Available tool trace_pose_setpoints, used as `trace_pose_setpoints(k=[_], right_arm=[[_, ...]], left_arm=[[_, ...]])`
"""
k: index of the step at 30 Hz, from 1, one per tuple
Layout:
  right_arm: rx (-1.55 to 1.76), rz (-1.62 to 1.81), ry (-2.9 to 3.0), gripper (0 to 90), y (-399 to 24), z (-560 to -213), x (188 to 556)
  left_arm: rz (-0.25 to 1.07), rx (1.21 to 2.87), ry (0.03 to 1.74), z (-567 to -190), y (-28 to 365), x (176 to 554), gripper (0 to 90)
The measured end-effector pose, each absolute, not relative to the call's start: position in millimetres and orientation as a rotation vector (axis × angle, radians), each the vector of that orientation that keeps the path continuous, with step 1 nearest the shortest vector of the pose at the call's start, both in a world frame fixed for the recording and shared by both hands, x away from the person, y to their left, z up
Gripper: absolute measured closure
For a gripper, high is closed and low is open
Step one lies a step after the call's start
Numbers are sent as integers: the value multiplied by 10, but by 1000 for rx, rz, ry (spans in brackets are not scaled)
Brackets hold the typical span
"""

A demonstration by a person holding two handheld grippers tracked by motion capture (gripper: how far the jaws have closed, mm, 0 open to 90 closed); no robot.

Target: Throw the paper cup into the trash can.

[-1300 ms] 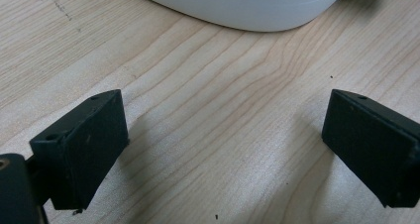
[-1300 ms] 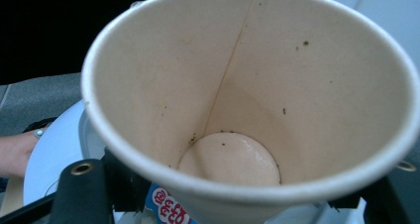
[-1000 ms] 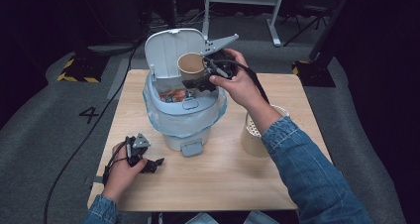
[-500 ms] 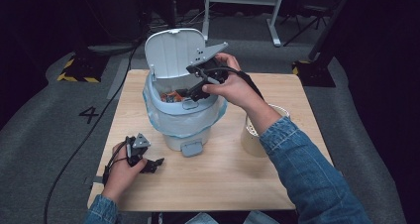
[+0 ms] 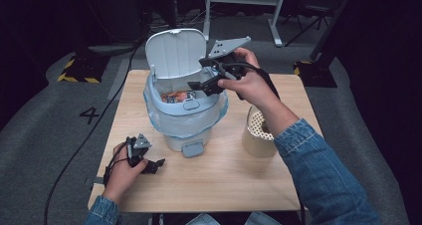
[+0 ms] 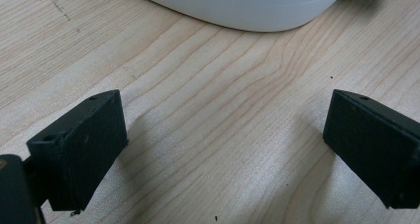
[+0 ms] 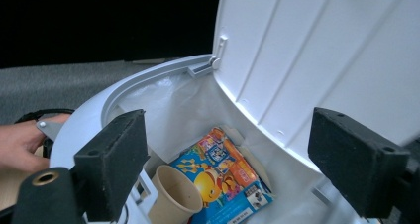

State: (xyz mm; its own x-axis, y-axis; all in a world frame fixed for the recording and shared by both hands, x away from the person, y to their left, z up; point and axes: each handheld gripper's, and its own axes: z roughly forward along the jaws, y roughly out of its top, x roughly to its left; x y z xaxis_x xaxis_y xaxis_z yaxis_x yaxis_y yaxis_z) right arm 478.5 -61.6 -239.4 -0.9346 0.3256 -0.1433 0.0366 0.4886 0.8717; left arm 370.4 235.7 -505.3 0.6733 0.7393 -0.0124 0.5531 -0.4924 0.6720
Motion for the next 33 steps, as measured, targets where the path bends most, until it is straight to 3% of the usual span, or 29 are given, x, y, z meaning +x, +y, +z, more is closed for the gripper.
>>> trace_pose_setpoints(k=[20, 33], right_arm=[[499, 1432, 2326, 190, -1757, -2157, 4544], [603, 1394, 2315, 190, -2429, -2323, 4429]], left_arm=[[360, 2227, 997, -5054, 2358, 3700, 35], [365, 2223, 1003, -5055, 2358, 3694, 36]])
